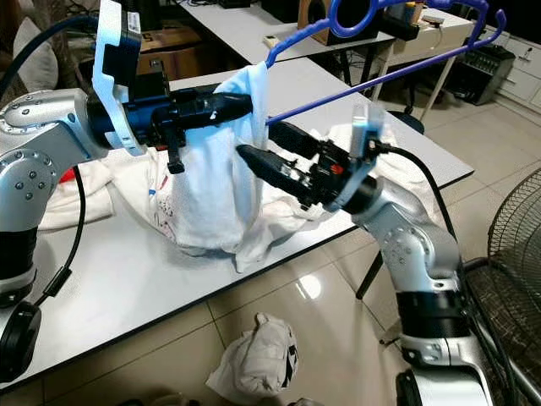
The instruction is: Hang hanger
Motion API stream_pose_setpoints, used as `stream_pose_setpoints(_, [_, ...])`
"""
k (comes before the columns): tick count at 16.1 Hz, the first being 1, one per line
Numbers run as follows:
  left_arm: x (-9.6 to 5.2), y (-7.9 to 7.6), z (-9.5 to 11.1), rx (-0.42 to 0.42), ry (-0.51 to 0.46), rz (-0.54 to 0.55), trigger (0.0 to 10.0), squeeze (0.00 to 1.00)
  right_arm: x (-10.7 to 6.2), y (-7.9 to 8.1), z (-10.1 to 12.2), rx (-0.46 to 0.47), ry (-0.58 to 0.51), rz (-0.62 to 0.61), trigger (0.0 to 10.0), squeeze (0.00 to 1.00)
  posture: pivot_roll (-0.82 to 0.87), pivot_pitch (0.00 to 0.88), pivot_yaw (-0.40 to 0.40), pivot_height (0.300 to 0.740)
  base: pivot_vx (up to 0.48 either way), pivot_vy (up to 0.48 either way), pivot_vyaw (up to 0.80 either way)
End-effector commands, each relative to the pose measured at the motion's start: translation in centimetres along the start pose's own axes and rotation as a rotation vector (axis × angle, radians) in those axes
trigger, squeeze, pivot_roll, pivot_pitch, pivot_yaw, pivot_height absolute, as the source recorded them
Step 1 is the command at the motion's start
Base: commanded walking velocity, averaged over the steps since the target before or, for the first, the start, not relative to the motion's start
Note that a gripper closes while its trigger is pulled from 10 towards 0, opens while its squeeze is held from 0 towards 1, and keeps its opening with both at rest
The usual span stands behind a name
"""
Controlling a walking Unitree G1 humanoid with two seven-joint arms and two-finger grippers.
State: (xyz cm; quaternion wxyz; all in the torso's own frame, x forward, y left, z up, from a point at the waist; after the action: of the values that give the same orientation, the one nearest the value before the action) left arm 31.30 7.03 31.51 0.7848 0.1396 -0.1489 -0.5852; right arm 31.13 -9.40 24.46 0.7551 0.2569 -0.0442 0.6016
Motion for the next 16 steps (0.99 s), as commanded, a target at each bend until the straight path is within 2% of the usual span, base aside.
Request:
stream_pose_setpoints(1, [0.4, 0.1, 0.9, 0.039, -0.008, -0.004, 0.0, 0.00, 0.3, 0.1, 0.0, -0.006, 0.012, 0.017, 10.0, 0.00, -0.08, 0.012, -0.019, 0.740, 0.000, 0.000, 0.00])
stream_pose_setpoints(5, [-0.2, 1.0, 0.2, 0.045, 0.034, 0.043, 0.0, 0.00, 0.0, 0.4, -0.5, -0.005, 0.021, 0.018, 10.0, 0.00, -0.09, 0.015, -0.017, 0.740, 0.000, 0.000, 0.00])
stream_pose_setpoints(10, [-0.9, 1.9, -0.1, 0.060, 0.064, 0.084, 0.0, 0.00, -1.3, 1.1, -0.4, -0.003, 0.019, 0.009, 10.0, 0.00, -0.09, 0.012, -0.014, 0.740, 0.000, 0.000, 0.00])
stream_pose_setpoints(16, [-0.9, 1.8, -0.3, 0.067, 0.070, 0.083, 0.0, 0.00, -1.4, 1.9, -0.1, 0.001, 0.007, 0.029, 10.0, 0.00, -0.09, 0.003, -0.019, 0.740, 0.000, 0.000, 0.00])
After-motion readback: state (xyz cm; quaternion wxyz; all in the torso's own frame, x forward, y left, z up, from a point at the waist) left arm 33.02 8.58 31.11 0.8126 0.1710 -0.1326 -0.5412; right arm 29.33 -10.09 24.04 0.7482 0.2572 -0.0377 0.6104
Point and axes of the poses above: a point about 5 cm out from each wrist's last joint towards the gripper, its own x axis pointing out of the wrist towards the gripper, its own z axis along the axis of the wrist's last joint, y = z × x, the point moved 4 cm from there along x, pointing out of the wrist towards the gripper, and after that the axes turned 13 degrees about x, right-handed, at the moved point
